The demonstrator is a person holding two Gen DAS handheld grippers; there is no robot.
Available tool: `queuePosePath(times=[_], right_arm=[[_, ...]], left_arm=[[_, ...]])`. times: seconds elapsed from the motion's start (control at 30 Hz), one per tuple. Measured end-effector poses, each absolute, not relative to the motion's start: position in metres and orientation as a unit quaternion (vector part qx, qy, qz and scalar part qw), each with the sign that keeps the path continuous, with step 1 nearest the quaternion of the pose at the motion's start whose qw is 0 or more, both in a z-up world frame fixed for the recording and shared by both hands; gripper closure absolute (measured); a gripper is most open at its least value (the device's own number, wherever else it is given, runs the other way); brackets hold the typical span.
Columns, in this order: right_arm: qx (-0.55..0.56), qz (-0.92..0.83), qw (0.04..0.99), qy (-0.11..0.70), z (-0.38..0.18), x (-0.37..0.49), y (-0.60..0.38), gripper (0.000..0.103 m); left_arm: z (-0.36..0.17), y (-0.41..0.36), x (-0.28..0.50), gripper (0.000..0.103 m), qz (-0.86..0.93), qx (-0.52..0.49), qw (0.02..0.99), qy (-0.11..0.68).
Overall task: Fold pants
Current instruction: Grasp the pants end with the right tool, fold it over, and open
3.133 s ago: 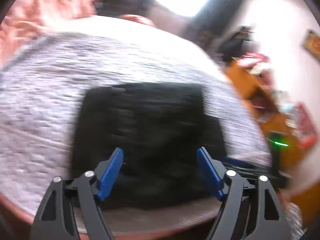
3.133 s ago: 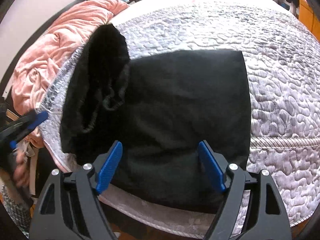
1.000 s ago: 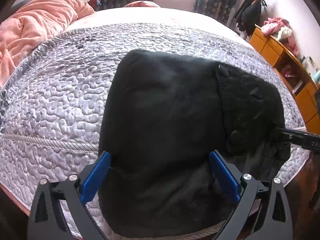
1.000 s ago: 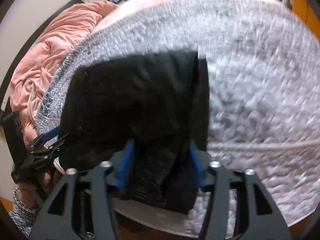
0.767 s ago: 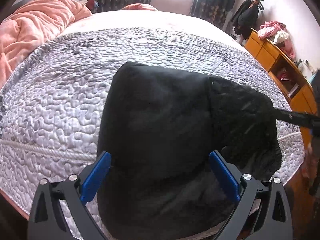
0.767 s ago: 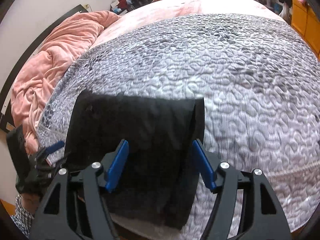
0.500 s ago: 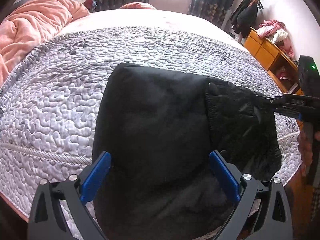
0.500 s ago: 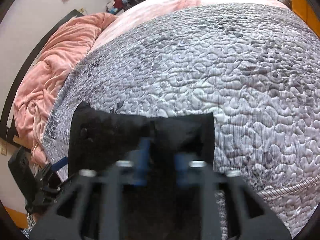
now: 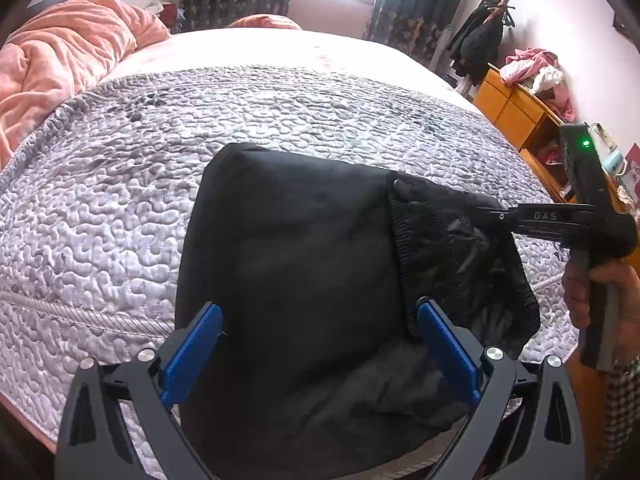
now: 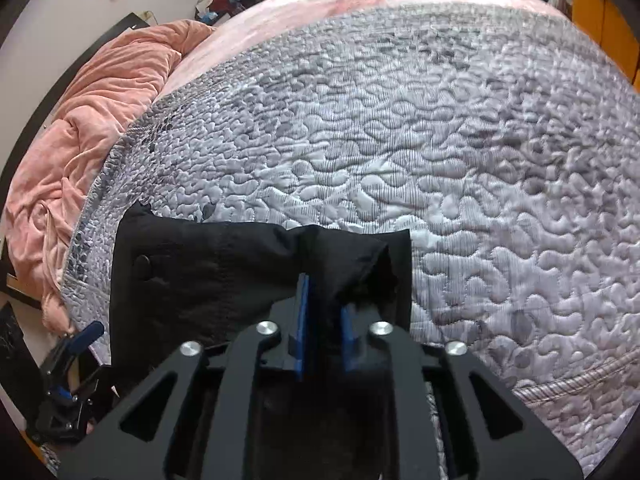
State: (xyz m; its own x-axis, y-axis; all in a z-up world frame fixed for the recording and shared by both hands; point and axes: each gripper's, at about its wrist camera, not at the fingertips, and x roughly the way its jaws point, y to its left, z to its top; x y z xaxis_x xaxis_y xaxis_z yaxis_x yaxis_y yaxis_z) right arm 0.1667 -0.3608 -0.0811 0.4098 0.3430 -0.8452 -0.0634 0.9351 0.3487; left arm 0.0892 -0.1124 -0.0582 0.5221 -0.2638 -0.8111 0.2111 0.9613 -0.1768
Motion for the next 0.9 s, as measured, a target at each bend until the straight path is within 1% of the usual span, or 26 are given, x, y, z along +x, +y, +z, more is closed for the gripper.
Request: queuePosePath(times=[0.03, 0.07, 0.13, 0.2, 0.23, 0.3, 0.4, 0.47, 0.6, 0.63, 0.67, 0.7, 0.73, 0.83, 0.9], right_arm=[[0.125, 0.121, 0.831, 0.529, -0.077, 0.162, -0.36, 0.064], [0.119, 0.122, 0.832, 0.528, -0.074, 0.156, -0.359, 0.058], [0.11, 0.126, 0.836, 0.522, -0.067, 0.142, -0.358, 0.057], [0.114, 0.131, 0.836, 0.521, -0.063, 0.122, -0.359, 0.049], [0.117, 0.133, 0.835, 0.522, -0.063, 0.116, -0.36, 0.042], [0.122, 0.138, 0.832, 0.524, -0.065, 0.098, -0.362, 0.037], [0.154, 0.152, 0.816, 0.536, -0.075, 0.073, -0.365, 0.037], [0.161, 0.151, 0.812, 0.54, -0.081, 0.064, -0.365, 0.035], [0.177, 0.145, 0.797, 0.559, -0.096, 0.055, -0.365, 0.035], [0.188, 0.151, 0.792, 0.561, -0.1, 0.054, -0.366, 0.038], [0.196, 0.157, 0.788, 0.563, -0.103, 0.055, -0.365, 0.047], [0.203, 0.163, 0.781, 0.568, -0.108, 0.055, -0.362, 0.051], [0.207, 0.166, 0.779, 0.568, -0.11, 0.055, -0.362, 0.057], [0.207, 0.161, 0.783, 0.564, -0.11, 0.055, -0.36, 0.066], [0.207, 0.163, 0.786, 0.56, -0.106, 0.054, -0.361, 0.068]], left_arm=[[-0.057, -0.113, 0.089, 0.004, -0.135, -0.028, 0.872, 0.469], [-0.056, -0.113, 0.089, 0.004, -0.135, -0.028, 0.873, 0.469], [-0.055, -0.112, 0.087, 0.004, -0.135, -0.031, 0.872, 0.469], [-0.054, -0.112, 0.086, 0.004, -0.136, -0.033, 0.872, 0.469], [-0.054, -0.112, 0.086, 0.004, -0.136, -0.032, 0.872, 0.469], [-0.054, -0.113, 0.084, 0.004, -0.135, -0.031, 0.872, 0.47], [-0.055, -0.114, 0.081, 0.004, -0.133, -0.026, 0.871, 0.471], [-0.055, -0.114, 0.079, 0.004, -0.132, -0.025, 0.872, 0.471], [-0.051, -0.117, 0.071, 0.004, -0.129, -0.017, 0.876, 0.465], [-0.05, -0.118, 0.07, 0.004, -0.129, -0.016, 0.876, 0.464], [-0.05, -0.118, 0.069, 0.004, -0.13, -0.016, 0.876, 0.463], [-0.049, -0.118, 0.068, 0.004, -0.131, -0.015, 0.877, 0.463], [-0.049, -0.119, 0.067, 0.004, -0.131, -0.014, 0.876, 0.463], [-0.048, -0.119, 0.065, 0.004, -0.131, -0.017, 0.876, 0.464], [-0.048, -0.12, 0.064, 0.004, -0.131, -0.017, 0.875, 0.465]])
